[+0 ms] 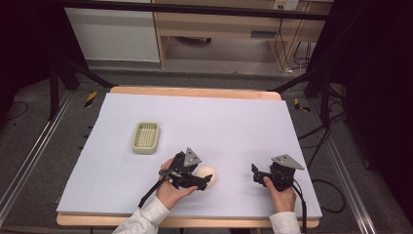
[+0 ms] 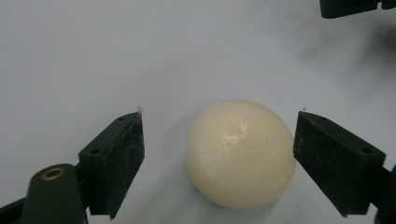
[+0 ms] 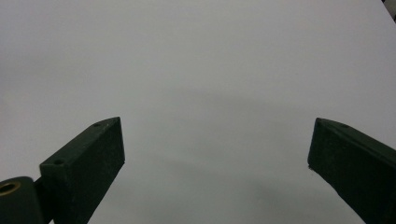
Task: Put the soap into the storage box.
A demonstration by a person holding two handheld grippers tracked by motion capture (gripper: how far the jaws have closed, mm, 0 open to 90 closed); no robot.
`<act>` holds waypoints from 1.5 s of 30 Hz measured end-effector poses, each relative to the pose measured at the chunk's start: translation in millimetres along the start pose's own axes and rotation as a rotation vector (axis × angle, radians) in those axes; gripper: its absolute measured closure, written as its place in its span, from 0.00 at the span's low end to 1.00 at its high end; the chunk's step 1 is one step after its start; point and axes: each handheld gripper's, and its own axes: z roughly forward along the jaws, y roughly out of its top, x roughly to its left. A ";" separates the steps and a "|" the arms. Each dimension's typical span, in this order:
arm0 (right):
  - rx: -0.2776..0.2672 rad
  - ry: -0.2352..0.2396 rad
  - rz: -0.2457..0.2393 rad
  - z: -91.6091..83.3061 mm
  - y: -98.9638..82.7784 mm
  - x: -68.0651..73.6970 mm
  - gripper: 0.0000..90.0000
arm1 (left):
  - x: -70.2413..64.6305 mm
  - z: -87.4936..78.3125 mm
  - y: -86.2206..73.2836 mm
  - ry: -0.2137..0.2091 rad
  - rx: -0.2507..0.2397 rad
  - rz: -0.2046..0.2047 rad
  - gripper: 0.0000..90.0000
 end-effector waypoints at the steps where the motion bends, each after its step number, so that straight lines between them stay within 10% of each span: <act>1: 0.000 0.001 0.001 0.0 0.0 0.1 0.05 | -0.4 1.2 -0.1 -0.001 0.001 -0.002 0.18; 45: 0.010 -0.001 -0.010 1.1 -0.1 1.1 0.05 | -11.1 26.7 -7.1 -0.030 0.100 0.023 0.26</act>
